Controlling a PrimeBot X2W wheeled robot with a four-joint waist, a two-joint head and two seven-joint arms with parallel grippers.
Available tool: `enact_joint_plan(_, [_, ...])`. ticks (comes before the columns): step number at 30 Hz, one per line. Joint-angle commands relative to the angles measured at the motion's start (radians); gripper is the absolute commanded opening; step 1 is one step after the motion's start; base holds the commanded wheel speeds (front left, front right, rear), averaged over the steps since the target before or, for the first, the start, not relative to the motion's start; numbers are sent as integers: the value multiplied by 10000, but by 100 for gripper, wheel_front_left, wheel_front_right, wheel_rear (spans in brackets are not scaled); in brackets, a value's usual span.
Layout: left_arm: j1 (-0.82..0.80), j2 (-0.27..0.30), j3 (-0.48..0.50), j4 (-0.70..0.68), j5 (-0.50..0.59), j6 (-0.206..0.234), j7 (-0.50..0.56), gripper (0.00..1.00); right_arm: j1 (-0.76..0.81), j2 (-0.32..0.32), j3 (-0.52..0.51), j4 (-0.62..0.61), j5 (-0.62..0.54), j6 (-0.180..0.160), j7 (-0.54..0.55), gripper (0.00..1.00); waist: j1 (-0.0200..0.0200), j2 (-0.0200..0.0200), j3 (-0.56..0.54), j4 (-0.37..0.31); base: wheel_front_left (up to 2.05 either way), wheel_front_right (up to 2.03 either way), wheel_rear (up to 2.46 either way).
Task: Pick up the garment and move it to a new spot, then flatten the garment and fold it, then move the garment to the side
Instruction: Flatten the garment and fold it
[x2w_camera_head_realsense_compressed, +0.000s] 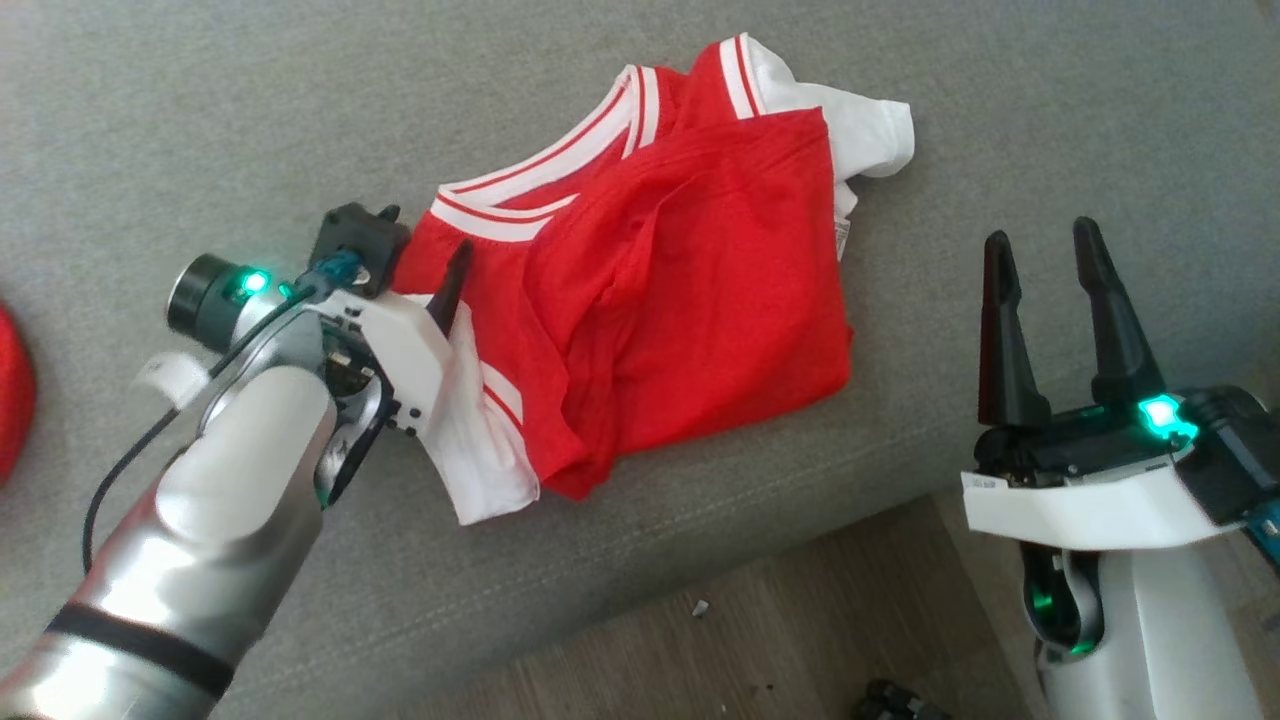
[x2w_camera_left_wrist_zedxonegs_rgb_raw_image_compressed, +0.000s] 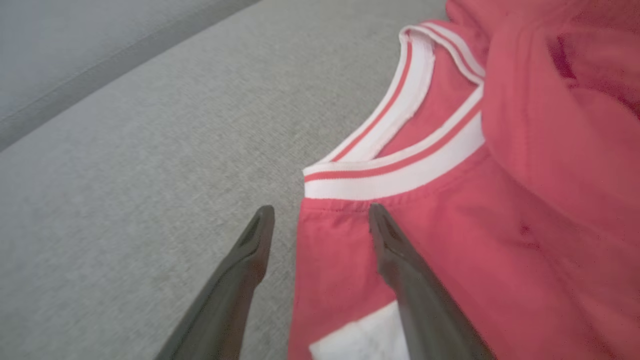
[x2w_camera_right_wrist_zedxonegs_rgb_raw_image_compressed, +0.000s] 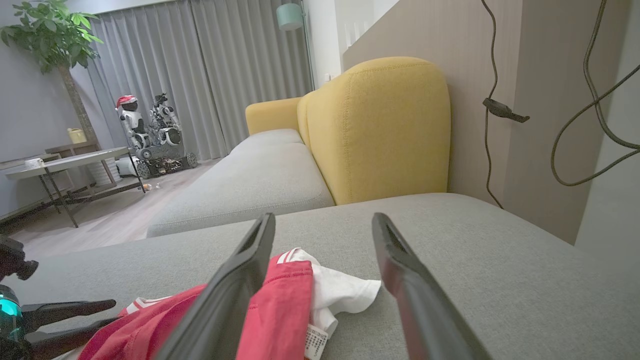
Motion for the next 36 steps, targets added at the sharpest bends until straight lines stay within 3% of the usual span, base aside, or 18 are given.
enact_joint_plan(1, [-608,173,251,21,179,-95,-88,100,-272,-10,207,-356,107,73,-69,100,0,0,70,-47,0,0,0])
enact_joint_plan(5, [-894,-321,-104,1512,8,-776,126,100,-315,-10,252,-321,69,73,-69,100,0,0,-1,-92,0,0,0])
enact_joint_plan(7, [-985,-490,-162,1833,-102,-1055,-14,0,-306,-10,257,-313,60,73,-69,100,0,0,-108,-84,0,0,0])
enact_joint_plan(10, [-1083,-814,-34,2096,-518,-1379,-333,0,-236,-10,252,-260,56,73,-69,100,0,0,-399,-54,0,0,0])
enact_joint_plan(14, [-1398,-1473,635,1831,-1933,-1758,-474,0,-122,-10,310,-216,134,73,-69,100,0,0,-866,-67,0,0,0])
enact_joint_plan(22, [-2771,-2585,1903,61,-5266,-1860,1110,0,26,-10,313,-158,338,73,-69,100,0,0,-1447,-126,0,0,0])
enact_joint_plan(24, [-3171,-2733,2146,-301,-6115,-1529,1656,0,47,-10,367,-145,448,73,-69,100,0,0,-1560,-246,0,0,0])
enact_joint_plan(28, [-4069,-2802,1924,-1240,-8017,-256,1954,0,18,-10,470,-143,686,73,-69,100,0,0,-1645,-572,0,0,0])
enact_joint_plan(32, [-5241,-2806,1297,-1871,-9943,1160,653,0,-62,-10,604,-141,852,73,-69,100,0,0,-1640,-895,0,0,0])
enact_joint_plan(36, [-6414,-2808,992,-1666,-11522,2112,-1389,0,-44,-10,622,-141,938,73,-69,100,0,0,-1713,-1060,0,0,0])
